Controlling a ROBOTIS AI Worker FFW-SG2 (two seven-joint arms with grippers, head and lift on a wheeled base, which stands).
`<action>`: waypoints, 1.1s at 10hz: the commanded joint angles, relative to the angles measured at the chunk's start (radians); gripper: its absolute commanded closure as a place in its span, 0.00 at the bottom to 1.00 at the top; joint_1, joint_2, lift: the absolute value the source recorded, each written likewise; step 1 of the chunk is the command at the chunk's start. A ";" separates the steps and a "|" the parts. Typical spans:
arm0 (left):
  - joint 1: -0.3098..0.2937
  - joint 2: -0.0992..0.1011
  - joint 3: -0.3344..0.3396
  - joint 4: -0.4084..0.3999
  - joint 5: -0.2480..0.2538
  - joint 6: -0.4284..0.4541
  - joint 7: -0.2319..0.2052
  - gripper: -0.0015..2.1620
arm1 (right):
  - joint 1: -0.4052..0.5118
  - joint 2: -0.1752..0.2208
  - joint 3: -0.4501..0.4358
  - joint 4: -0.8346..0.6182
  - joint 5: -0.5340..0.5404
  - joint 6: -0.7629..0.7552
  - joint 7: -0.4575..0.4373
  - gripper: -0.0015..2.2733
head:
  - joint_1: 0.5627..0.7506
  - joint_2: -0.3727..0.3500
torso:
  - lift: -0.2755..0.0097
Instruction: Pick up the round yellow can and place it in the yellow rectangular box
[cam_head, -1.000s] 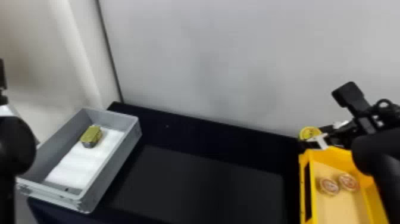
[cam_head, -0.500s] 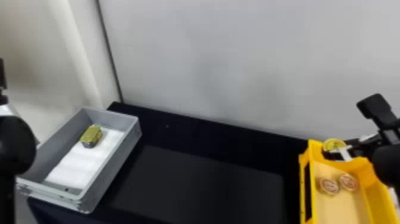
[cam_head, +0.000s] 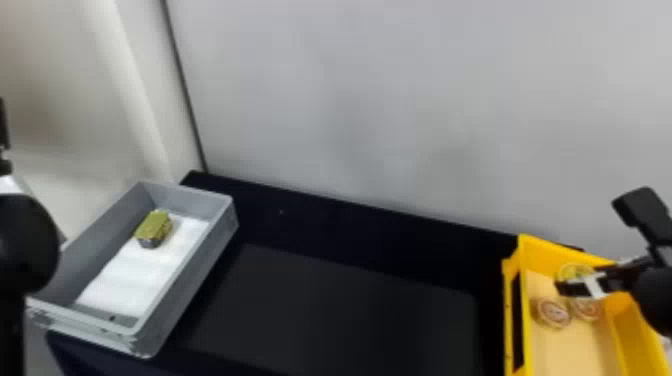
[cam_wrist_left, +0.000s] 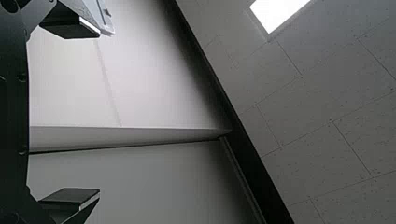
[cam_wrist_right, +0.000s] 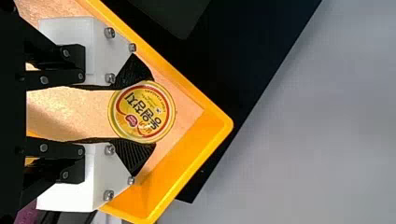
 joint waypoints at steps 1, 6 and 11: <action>0.000 -0.001 0.000 -0.001 0.000 0.000 0.000 0.04 | 0.004 0.007 -0.026 0.052 0.000 -0.016 -0.004 0.35 | 0.70 0.41 | 0.97; -0.003 -0.001 -0.001 -0.001 0.000 -0.002 0.000 0.04 | -0.020 0.014 -0.063 0.162 -0.002 -0.043 -0.036 0.35 | 0.70 0.41 | 0.97; -0.005 -0.001 0.000 -0.001 0.000 -0.002 0.000 0.04 | -0.022 0.034 -0.085 0.219 -0.003 -0.054 -0.052 0.35 | 0.70 0.41 | 0.97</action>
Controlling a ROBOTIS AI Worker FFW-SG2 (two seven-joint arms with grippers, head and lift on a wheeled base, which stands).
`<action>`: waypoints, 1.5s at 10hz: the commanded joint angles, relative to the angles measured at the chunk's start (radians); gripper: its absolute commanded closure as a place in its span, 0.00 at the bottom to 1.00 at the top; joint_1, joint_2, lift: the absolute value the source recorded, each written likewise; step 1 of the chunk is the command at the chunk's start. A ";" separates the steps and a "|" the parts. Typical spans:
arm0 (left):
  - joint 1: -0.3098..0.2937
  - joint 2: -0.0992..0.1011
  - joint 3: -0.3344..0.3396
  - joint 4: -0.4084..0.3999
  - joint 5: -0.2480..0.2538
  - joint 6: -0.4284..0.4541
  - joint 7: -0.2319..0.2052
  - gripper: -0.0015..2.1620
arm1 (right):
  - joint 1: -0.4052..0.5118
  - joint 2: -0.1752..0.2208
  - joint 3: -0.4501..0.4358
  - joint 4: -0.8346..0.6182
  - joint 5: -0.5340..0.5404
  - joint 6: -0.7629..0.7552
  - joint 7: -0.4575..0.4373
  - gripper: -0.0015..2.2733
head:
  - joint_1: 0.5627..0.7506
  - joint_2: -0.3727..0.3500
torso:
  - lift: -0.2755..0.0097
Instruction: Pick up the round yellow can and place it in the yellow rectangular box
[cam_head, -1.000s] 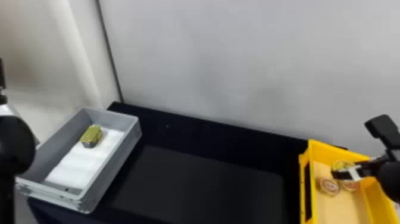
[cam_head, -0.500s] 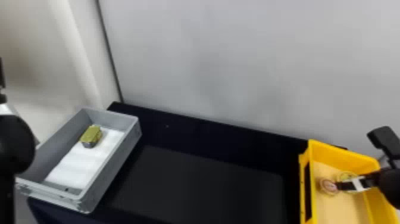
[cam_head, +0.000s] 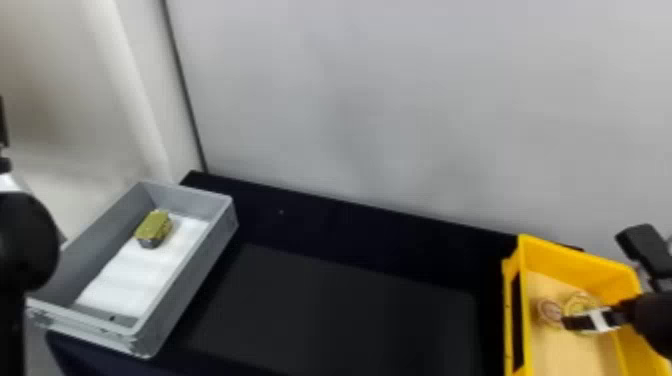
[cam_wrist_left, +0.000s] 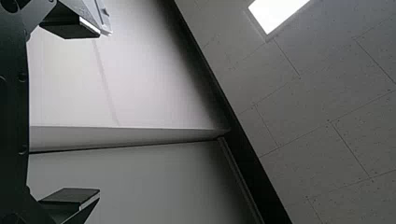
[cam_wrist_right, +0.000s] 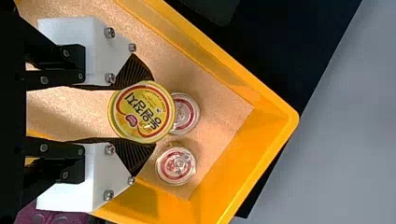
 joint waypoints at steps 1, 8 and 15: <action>0.002 0.000 0.003 0.000 0.000 0.000 0.000 0.04 | 0.002 0.007 -0.004 0.026 -0.001 -0.001 -0.002 0.35 | 0.70 0.41 | 0.97; 0.002 0.000 0.004 -0.003 0.000 0.000 0.000 0.04 | 0.019 0.047 -0.044 0.105 -0.001 -0.018 -0.015 0.35 | 0.70 0.41 | 0.97; 0.003 0.000 0.006 -0.005 0.000 0.000 0.000 0.04 | 0.023 0.066 -0.061 0.140 -0.010 0.018 -0.029 0.03 | 0.70 0.41 | 0.97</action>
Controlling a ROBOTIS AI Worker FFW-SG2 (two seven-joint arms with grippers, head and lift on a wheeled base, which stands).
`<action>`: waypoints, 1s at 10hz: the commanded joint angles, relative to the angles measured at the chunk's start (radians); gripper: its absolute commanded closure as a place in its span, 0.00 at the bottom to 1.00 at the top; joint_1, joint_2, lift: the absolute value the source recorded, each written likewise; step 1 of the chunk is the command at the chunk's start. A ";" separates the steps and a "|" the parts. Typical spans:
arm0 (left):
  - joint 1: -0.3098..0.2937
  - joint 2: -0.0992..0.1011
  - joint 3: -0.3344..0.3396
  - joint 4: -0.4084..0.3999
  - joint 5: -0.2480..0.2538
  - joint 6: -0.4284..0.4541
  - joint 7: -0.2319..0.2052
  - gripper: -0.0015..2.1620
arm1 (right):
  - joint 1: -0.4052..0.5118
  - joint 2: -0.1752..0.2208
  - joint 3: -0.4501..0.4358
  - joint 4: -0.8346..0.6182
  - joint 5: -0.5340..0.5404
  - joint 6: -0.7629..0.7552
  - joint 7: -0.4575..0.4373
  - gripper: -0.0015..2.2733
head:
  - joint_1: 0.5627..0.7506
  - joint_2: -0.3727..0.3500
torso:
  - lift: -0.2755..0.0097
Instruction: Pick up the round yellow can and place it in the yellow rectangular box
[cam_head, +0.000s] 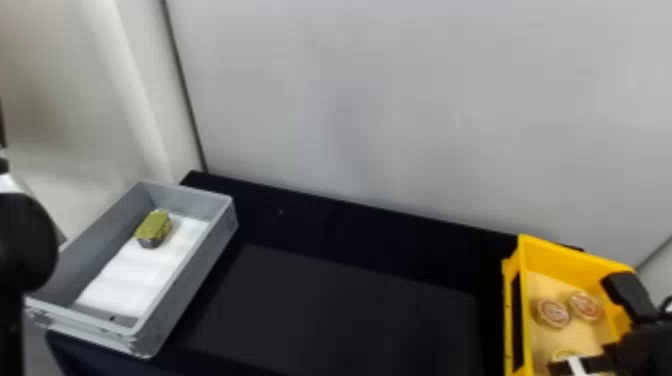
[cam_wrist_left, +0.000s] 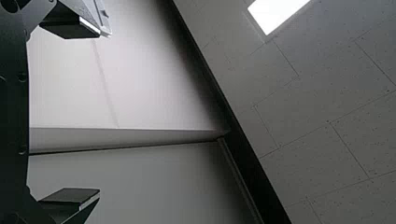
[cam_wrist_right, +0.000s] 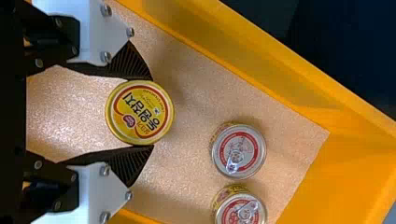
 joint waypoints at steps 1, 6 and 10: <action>0.002 0.000 0.003 -0.002 0.000 0.000 0.000 0.04 | 0.006 -0.003 0.003 -0.018 0.000 0.030 0.001 0.00 | 0.70 0.41 | 0.97; 0.005 -0.002 0.006 -0.005 0.001 0.006 0.000 0.04 | 0.036 -0.011 0.014 -0.289 0.075 0.112 0.028 0.00 | 0.70 0.41 | 0.97; 0.003 -0.002 -0.002 -0.005 0.000 0.018 0.000 0.04 | -0.071 -0.047 0.117 -0.673 0.081 0.186 -0.023 0.00 | 0.70 0.41 | 0.97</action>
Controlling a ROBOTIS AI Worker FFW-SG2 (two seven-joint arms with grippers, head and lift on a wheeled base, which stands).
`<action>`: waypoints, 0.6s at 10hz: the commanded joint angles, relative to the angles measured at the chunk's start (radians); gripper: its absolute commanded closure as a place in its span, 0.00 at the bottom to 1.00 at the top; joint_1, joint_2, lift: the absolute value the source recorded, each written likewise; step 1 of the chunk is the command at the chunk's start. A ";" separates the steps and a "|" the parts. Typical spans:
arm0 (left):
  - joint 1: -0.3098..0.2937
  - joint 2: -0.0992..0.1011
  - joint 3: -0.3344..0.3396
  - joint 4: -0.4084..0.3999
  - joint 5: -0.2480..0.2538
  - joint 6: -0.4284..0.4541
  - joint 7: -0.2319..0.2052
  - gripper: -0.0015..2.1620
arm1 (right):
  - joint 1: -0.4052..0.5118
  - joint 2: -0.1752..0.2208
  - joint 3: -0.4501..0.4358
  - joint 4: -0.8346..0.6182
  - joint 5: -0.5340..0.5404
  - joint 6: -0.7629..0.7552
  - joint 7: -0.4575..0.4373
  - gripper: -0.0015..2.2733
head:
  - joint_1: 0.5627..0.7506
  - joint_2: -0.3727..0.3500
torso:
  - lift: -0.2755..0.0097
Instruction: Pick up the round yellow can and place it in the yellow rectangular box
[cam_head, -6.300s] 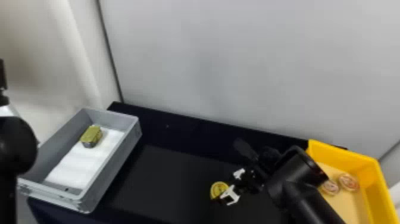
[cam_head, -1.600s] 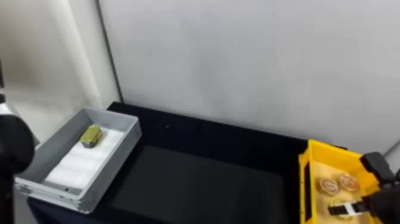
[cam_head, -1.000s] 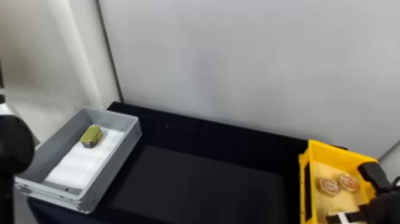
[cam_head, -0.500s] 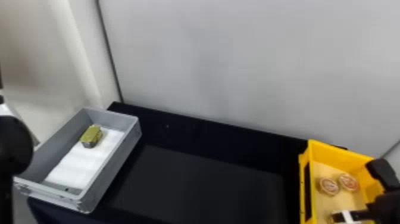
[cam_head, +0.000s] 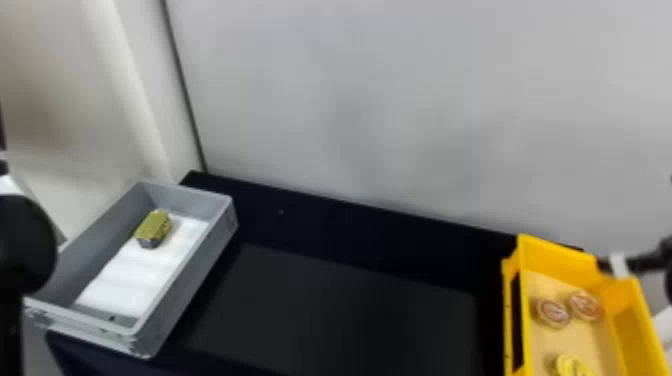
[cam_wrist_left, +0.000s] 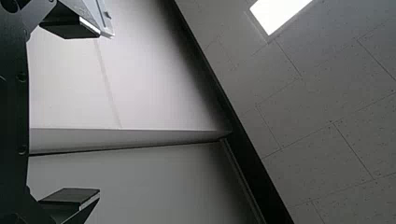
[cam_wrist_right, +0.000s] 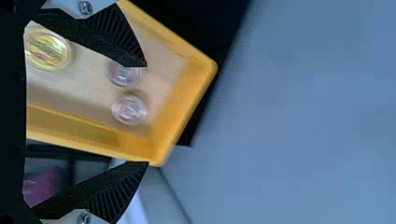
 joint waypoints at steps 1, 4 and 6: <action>-0.003 0.000 -0.005 0.000 -0.002 0.007 0.000 0.04 | -0.084 -0.016 0.082 -0.179 -0.041 0.012 -0.065 0.00 | 0.70 0.41 | 0.97; -0.003 0.002 -0.006 0.001 -0.003 0.008 -0.002 0.04 | -0.121 -0.009 0.184 -0.383 -0.219 -0.007 -0.383 0.03 | 0.70 0.41 | 0.97; -0.001 0.005 -0.003 0.001 -0.003 0.010 -0.005 0.04 | -0.107 0.000 0.221 -0.480 -0.394 -0.163 -0.691 0.04 | 0.70 0.41 | 0.97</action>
